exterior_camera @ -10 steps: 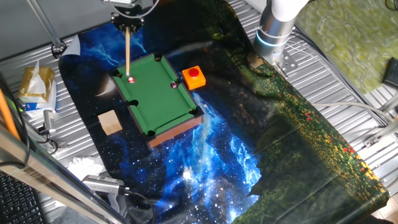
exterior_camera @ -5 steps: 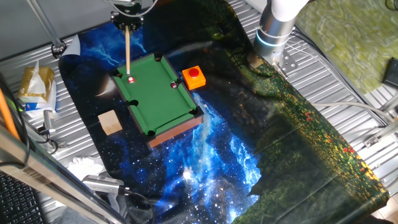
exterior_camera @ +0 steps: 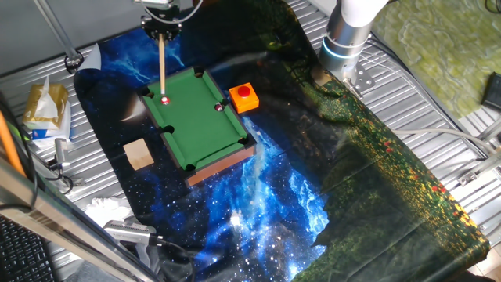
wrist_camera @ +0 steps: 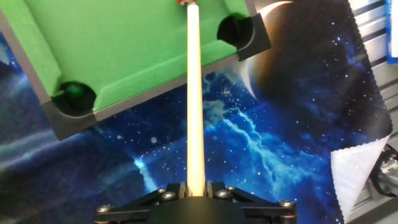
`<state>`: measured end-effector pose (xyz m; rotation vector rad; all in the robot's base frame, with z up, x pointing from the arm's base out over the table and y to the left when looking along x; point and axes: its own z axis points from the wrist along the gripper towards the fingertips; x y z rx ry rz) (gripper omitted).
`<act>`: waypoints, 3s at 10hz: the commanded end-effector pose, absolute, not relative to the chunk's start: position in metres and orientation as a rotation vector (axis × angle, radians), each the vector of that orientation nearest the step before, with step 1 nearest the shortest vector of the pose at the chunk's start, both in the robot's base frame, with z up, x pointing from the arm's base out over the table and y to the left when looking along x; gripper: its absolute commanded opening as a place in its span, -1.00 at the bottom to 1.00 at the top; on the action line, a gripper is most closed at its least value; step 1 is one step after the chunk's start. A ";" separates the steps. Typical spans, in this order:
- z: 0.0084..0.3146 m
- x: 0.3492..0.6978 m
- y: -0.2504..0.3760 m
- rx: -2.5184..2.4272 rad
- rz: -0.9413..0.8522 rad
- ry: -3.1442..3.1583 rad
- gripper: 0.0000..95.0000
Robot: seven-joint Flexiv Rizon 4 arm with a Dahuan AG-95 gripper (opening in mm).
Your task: Hit the pool ball
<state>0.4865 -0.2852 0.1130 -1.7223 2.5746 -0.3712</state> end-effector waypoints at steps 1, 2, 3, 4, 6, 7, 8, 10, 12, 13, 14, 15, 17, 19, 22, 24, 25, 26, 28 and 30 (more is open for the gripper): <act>0.110 0.489 -0.274 -1.681 -0.342 2.591 -1.00; 0.112 0.494 -0.257 -1.642 -0.323 2.615 -1.00; 0.115 0.496 -0.249 -1.624 -0.322 2.630 -1.00; 0.125 0.501 -0.230 -1.597 -0.331 2.662 -1.00; 0.133 0.505 -0.232 -1.625 -0.339 2.652 -1.00; 0.137 0.505 -0.244 -1.634 -0.333 2.643 -1.00; 0.142 0.505 -0.254 -1.648 -0.330 2.635 -1.00; 0.151 0.506 -0.272 -1.681 -0.325 2.616 -1.00; 0.155 0.503 -0.284 -1.720 -0.334 2.594 -1.00; 0.152 0.503 -0.287 -1.739 -0.340 2.582 -1.00; 0.150 0.503 -0.287 -1.742 -0.340 2.580 -1.00; 0.144 0.503 -0.287 -1.740 -0.341 2.581 -1.00; 0.135 0.501 -0.283 -1.724 -0.341 2.588 -1.00; 0.129 0.501 -0.276 -1.704 -0.339 2.598 -1.00; 0.124 0.500 -0.266 -1.682 -0.347 2.607 -1.00; 0.120 0.498 -0.263 -1.678 -0.362 2.610 -1.00; 0.117 0.496 -0.262 -1.665 -0.363 2.613 -1.00; 0.115 0.494 -0.261 -1.651 -0.363 2.621 -1.00; 0.112 0.491 -0.254 -1.612 -0.360 2.641 -1.00; 0.111 0.492 -0.241 -1.571 -0.353 2.663 -1.00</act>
